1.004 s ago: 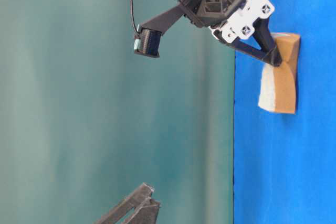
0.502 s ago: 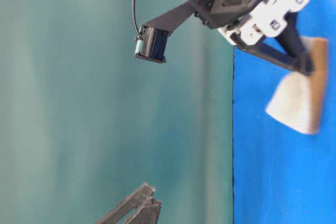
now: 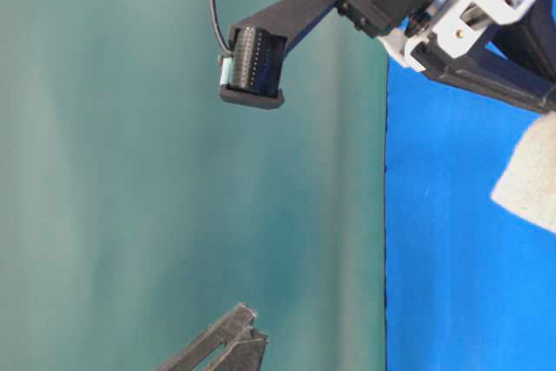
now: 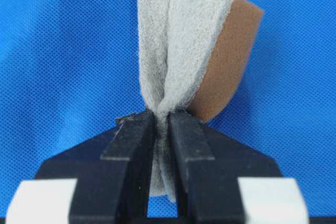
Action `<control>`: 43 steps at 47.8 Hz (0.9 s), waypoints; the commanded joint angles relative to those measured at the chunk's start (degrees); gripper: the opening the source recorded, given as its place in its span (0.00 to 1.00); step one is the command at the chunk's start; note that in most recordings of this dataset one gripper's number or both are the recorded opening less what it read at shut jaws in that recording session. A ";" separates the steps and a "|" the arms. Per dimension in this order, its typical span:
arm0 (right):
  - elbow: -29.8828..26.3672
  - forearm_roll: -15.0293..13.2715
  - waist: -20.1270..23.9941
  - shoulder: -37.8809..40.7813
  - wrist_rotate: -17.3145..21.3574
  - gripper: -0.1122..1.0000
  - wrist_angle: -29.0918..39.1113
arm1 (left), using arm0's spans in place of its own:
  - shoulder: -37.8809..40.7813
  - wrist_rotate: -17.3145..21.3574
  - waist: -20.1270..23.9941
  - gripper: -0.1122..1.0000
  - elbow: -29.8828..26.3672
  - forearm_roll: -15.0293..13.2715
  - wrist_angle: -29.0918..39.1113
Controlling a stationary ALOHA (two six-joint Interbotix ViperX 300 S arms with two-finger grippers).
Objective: Hand over the sponge with the left arm and wipe it with the right arm.
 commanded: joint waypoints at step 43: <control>-0.44 -7.38 -18.37 -1.67 0.18 0.24 0.18 | 0.18 0.44 -0.09 0.90 -0.97 0.00 -0.70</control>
